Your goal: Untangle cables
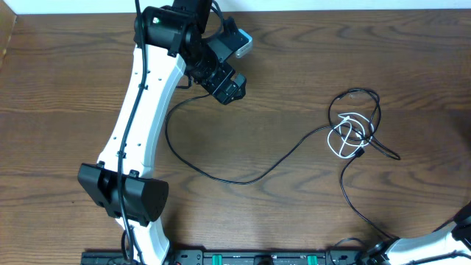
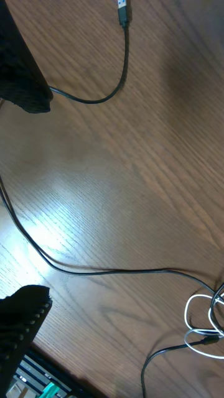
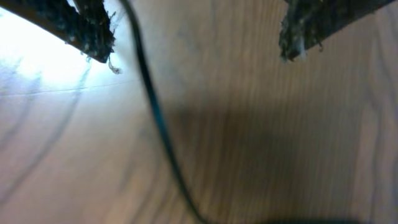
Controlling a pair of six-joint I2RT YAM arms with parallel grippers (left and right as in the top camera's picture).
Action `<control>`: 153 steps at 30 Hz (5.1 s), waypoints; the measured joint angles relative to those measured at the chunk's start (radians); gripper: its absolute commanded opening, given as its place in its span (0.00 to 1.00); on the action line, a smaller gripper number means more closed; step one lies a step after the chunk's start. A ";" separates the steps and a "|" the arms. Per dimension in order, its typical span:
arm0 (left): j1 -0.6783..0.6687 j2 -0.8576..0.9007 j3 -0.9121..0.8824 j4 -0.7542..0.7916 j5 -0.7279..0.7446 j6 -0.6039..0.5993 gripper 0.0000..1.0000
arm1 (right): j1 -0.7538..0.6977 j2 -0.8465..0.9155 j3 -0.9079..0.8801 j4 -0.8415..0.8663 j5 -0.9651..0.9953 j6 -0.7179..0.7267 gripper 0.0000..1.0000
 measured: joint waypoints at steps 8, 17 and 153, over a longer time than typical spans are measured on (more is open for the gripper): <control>0.000 0.000 0.000 0.000 0.000 0.000 0.93 | 0.046 -0.151 0.001 -0.063 -0.055 0.035 0.98; 0.000 0.000 0.000 0.000 0.000 0.000 0.93 | 0.149 -0.418 -0.024 -0.308 0.104 0.191 0.99; 0.000 0.000 0.000 0.000 0.000 0.000 0.94 | 0.079 -0.658 -0.503 0.612 0.122 0.060 0.01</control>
